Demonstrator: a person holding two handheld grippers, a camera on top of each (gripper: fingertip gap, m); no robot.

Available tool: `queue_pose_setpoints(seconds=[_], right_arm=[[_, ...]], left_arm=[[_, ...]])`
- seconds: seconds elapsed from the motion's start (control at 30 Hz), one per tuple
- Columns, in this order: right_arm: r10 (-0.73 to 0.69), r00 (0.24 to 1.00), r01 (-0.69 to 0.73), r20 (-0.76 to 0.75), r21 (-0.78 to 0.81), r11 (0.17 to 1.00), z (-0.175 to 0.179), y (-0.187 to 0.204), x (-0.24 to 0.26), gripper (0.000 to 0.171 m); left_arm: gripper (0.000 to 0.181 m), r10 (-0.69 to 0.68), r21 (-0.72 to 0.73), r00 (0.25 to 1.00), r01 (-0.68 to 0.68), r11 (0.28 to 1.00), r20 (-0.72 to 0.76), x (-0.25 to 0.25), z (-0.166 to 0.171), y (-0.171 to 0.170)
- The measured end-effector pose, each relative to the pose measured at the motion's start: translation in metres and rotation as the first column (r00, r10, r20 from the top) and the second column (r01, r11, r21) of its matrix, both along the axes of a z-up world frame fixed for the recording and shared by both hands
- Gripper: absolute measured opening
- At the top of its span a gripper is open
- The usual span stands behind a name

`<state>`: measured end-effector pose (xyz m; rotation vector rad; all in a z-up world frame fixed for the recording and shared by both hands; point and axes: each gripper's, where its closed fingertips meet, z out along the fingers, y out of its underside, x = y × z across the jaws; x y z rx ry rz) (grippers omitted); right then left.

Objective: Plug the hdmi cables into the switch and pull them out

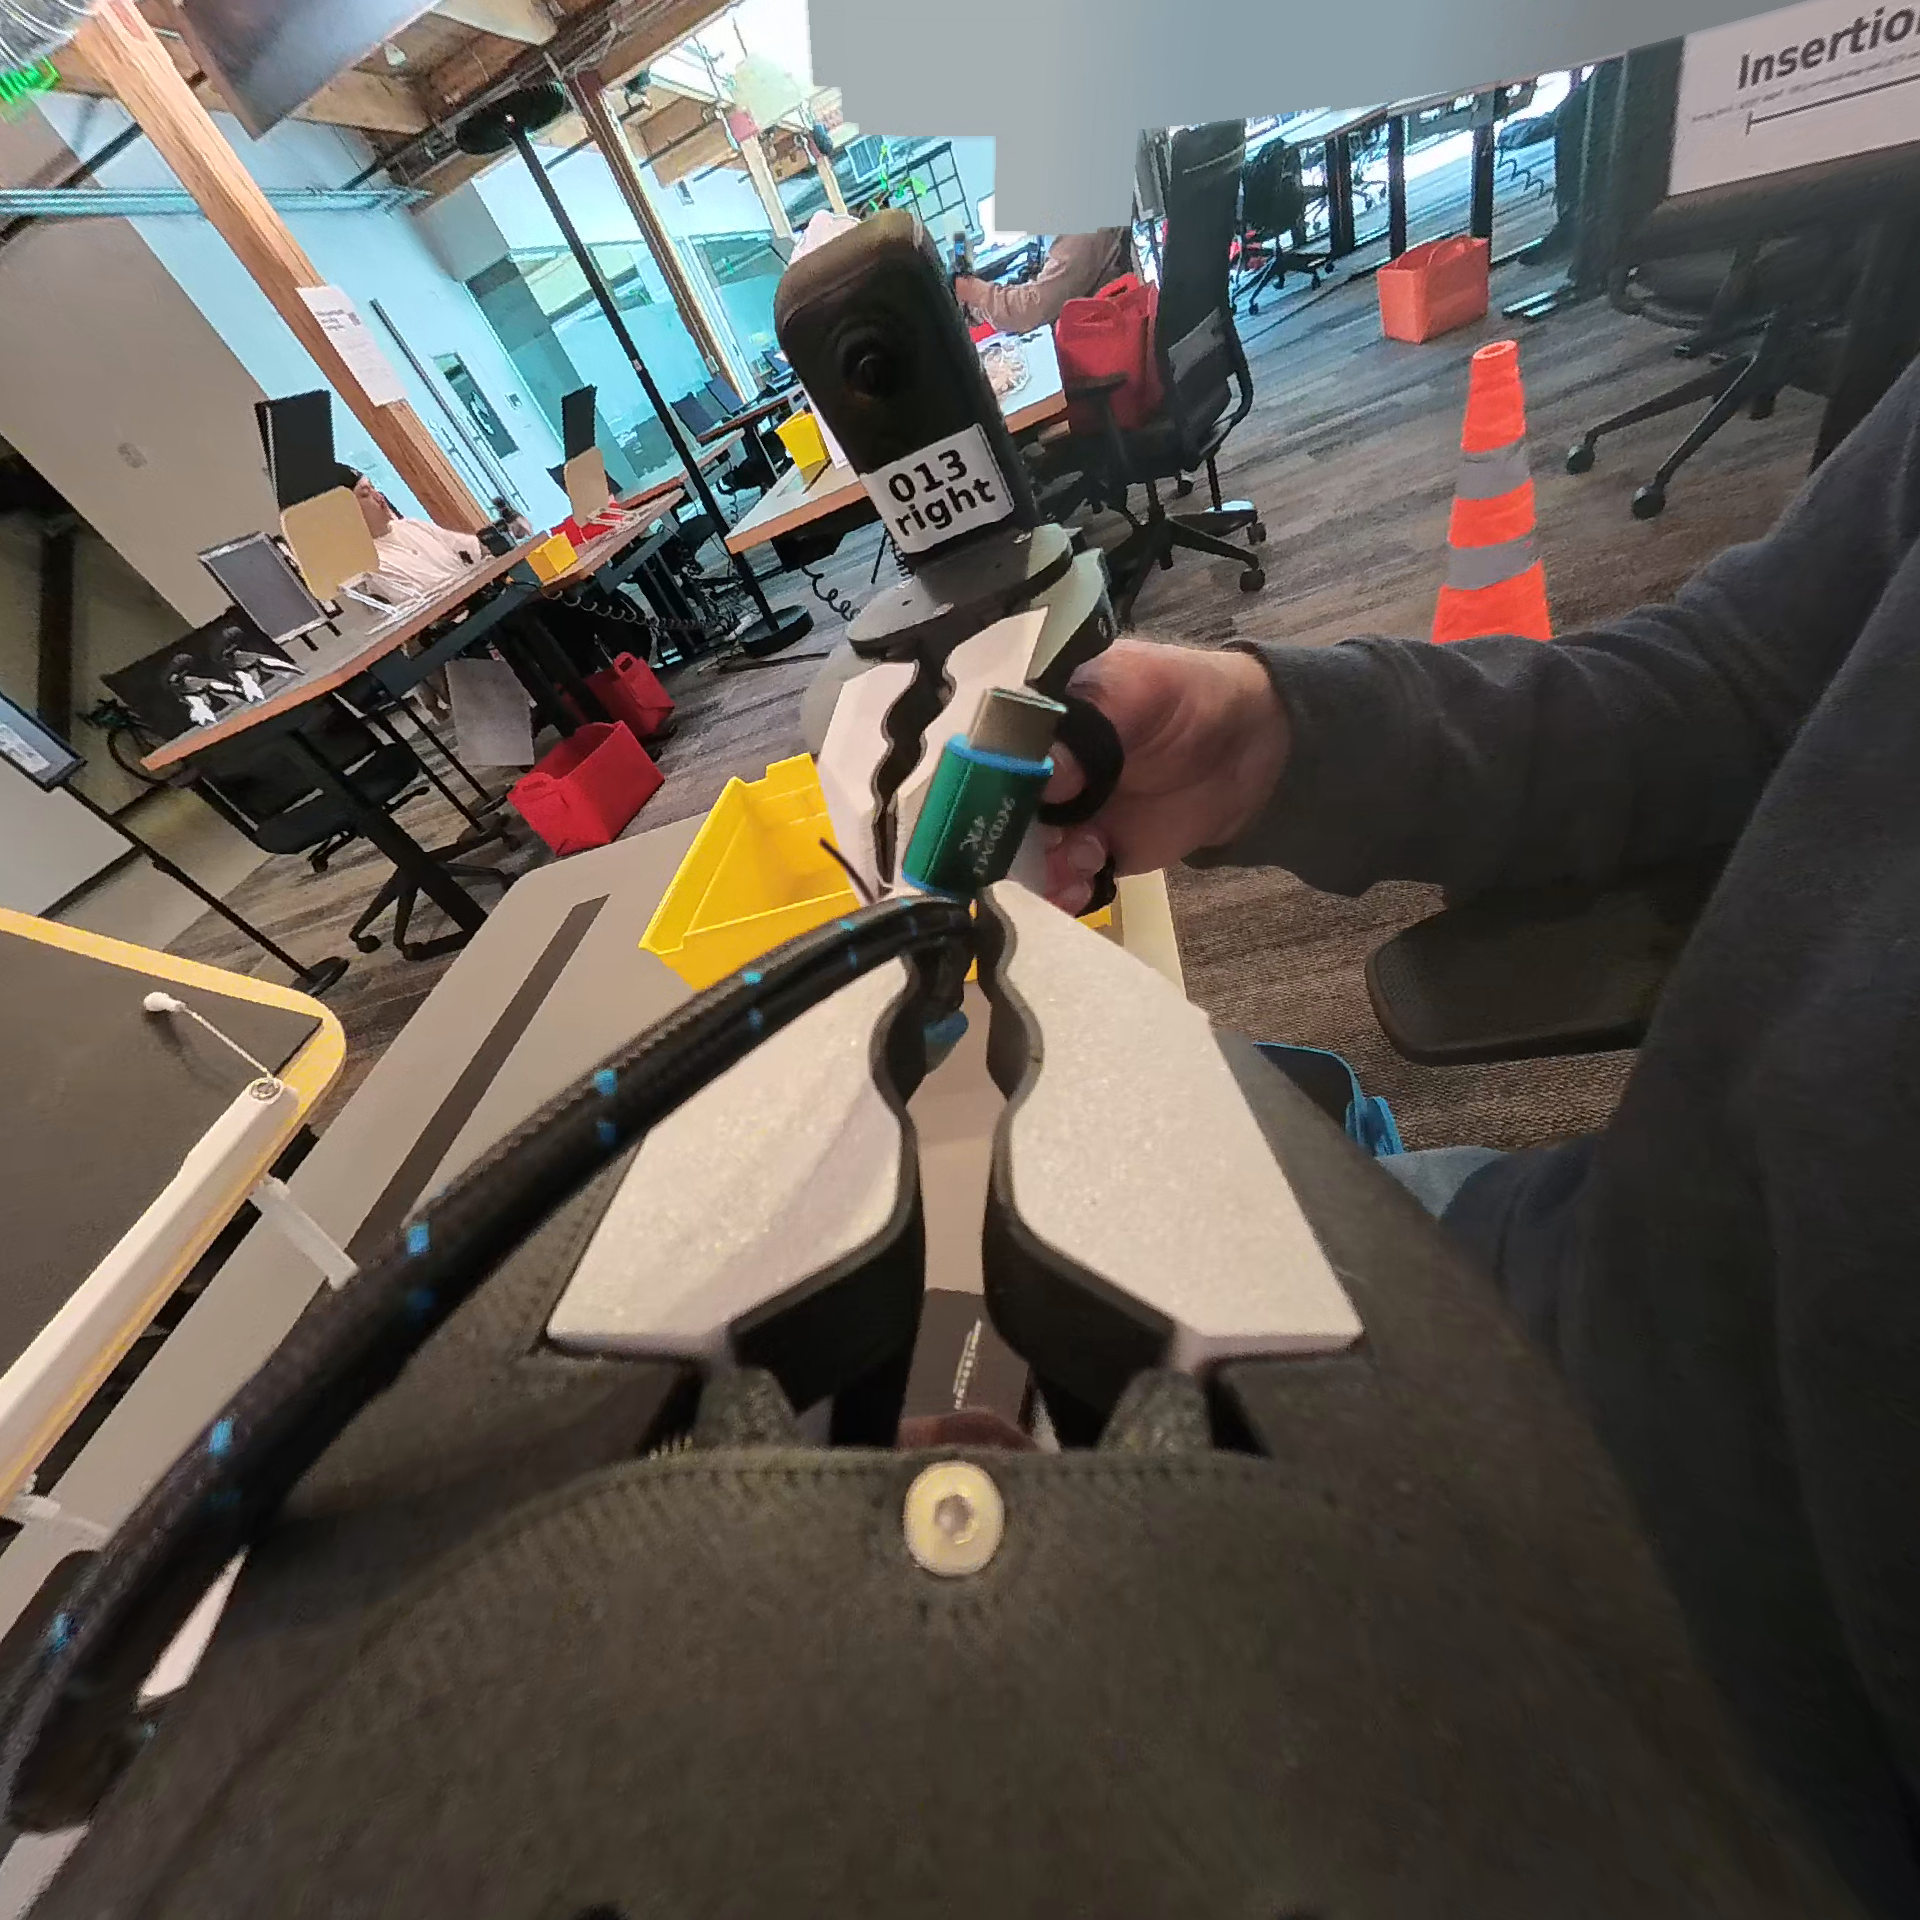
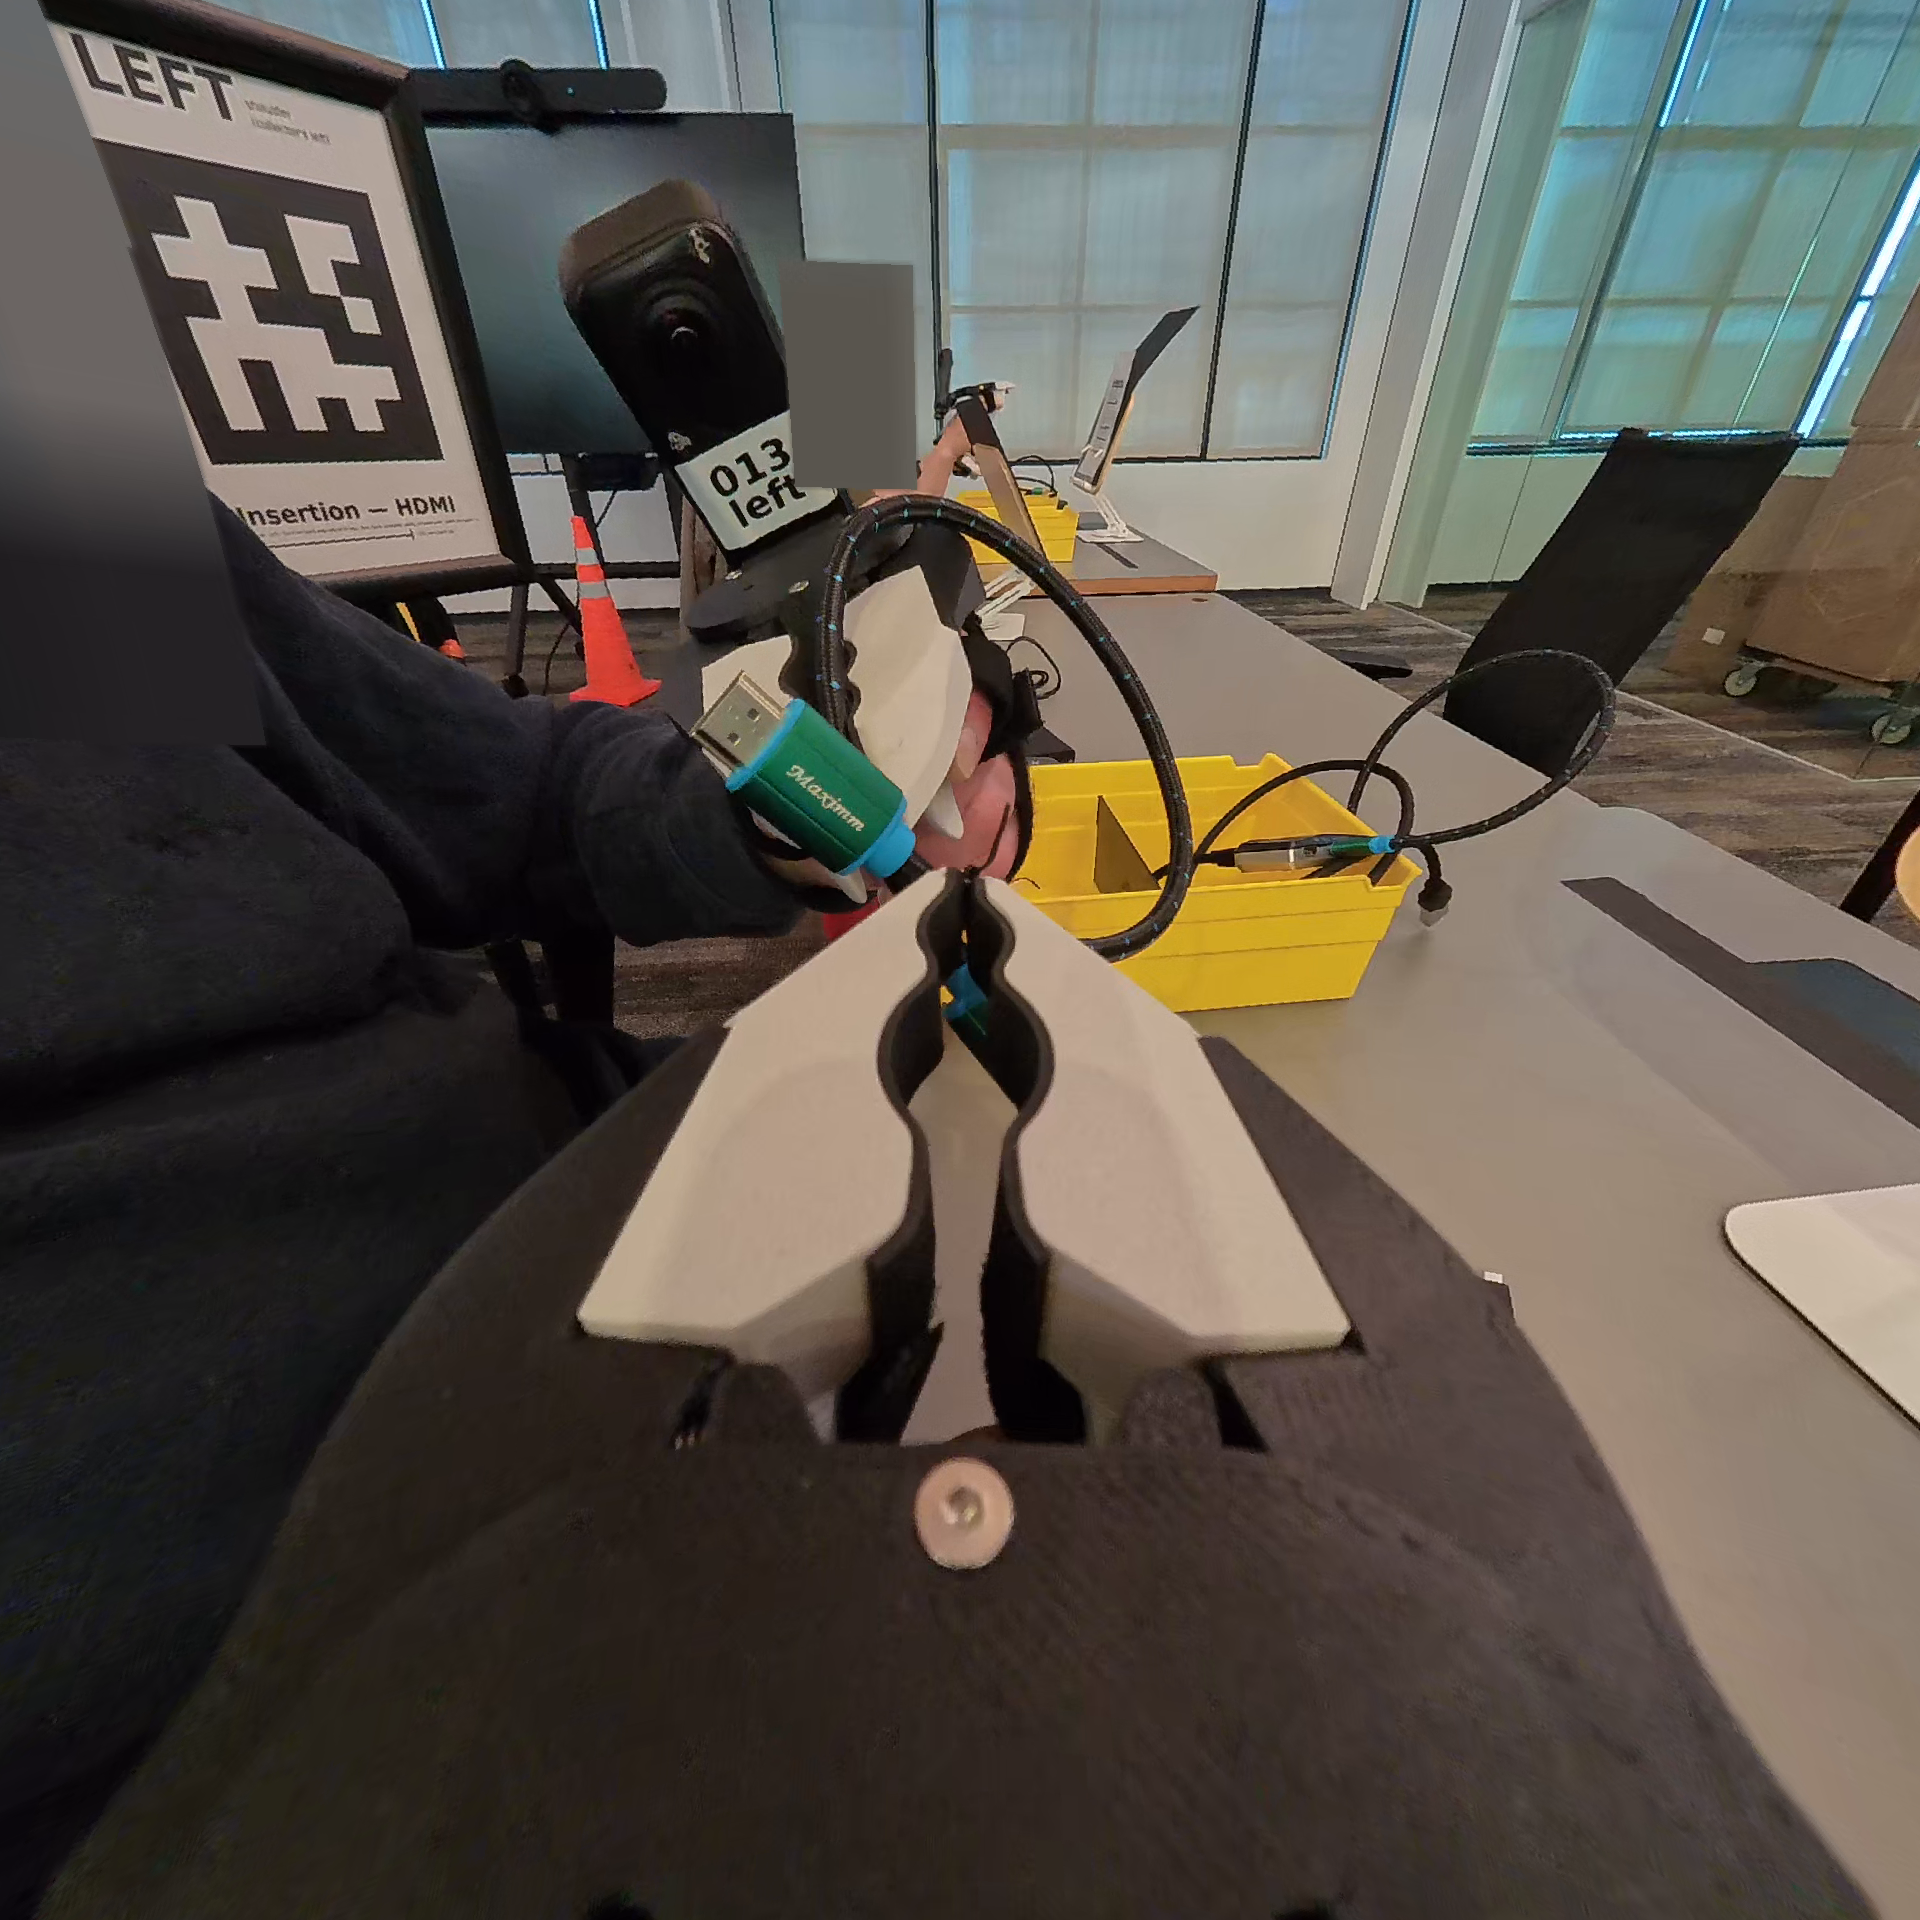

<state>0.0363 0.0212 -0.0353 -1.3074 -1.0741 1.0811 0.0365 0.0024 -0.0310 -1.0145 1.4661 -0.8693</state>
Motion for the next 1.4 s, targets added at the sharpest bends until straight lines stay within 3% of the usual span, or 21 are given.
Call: queue_pose_setpoints(seconds=[0.63,1.4], right_arm=[[-0.058,0.997,0.054,0.058,0.07,0.996,-0.006,0.005,-0.003,0.0],[-0.154,0.982,0.136,0.114,0.147,0.98,-0.009,0.015,-0.006,0.0]], left_arm=[[0.006,-0.113,-0.197,0.992,0.124,0.972,0.064,0.0,0.004,-0.009],[0.007,-0.142,-0.209,0.989,0.145,0.967,0.03,-0.001,-0.001,-0.011]])
